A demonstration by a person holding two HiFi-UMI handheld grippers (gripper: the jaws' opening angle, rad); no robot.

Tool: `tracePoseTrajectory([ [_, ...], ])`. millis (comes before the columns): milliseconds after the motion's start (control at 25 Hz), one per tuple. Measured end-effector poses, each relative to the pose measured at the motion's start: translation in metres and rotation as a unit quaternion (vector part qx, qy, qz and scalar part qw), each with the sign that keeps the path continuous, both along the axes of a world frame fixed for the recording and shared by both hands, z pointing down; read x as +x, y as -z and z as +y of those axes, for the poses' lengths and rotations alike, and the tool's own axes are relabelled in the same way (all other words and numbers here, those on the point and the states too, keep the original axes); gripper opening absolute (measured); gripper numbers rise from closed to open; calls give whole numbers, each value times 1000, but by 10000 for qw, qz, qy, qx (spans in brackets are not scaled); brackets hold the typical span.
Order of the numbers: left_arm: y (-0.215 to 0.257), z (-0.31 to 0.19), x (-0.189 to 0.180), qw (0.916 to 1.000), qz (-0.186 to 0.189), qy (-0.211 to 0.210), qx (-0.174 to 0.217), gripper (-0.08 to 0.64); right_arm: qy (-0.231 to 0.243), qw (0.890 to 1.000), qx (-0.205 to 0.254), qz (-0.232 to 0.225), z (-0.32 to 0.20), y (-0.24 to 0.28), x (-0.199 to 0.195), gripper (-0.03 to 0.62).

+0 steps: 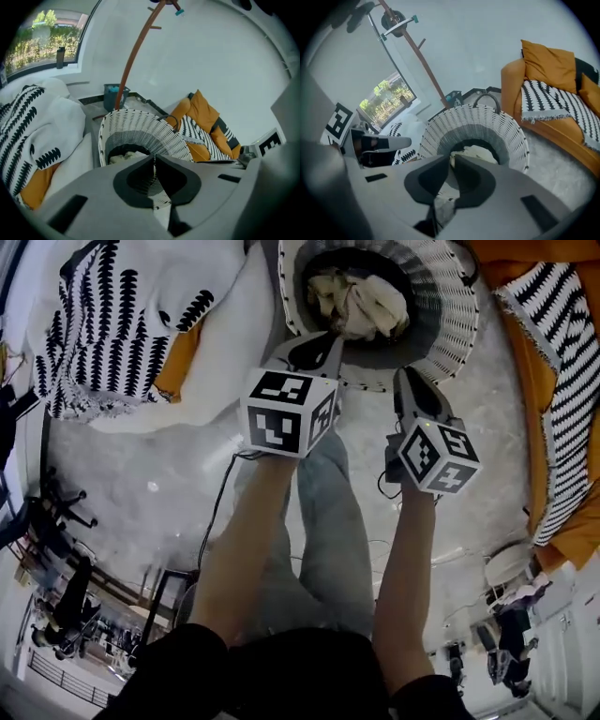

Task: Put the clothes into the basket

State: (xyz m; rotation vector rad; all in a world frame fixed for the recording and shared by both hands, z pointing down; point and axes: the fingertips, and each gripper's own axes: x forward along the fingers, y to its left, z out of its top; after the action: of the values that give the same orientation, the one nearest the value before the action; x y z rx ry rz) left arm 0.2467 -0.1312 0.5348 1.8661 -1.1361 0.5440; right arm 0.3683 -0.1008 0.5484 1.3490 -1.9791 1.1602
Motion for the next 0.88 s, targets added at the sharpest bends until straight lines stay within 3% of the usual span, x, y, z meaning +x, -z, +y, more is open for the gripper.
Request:
tracePoseTrajectory([
  [160,32,9,-16,9978,580,246,202,9,78,9984,324,-464,-8,32,-23,28],
  [440,115,36,-83,9890,965,723,859,9,761,9903,759,-880,3,101,-99,18],
  [640,185,40,-166,9752,571,1501,1525,8,1492,9724,1239,-1297,-5,164,-175,17],
  [880,283,89,-265,9485,289,2540,1871,8,1693,9603,1427,-1696,12,254,-253,15],
])
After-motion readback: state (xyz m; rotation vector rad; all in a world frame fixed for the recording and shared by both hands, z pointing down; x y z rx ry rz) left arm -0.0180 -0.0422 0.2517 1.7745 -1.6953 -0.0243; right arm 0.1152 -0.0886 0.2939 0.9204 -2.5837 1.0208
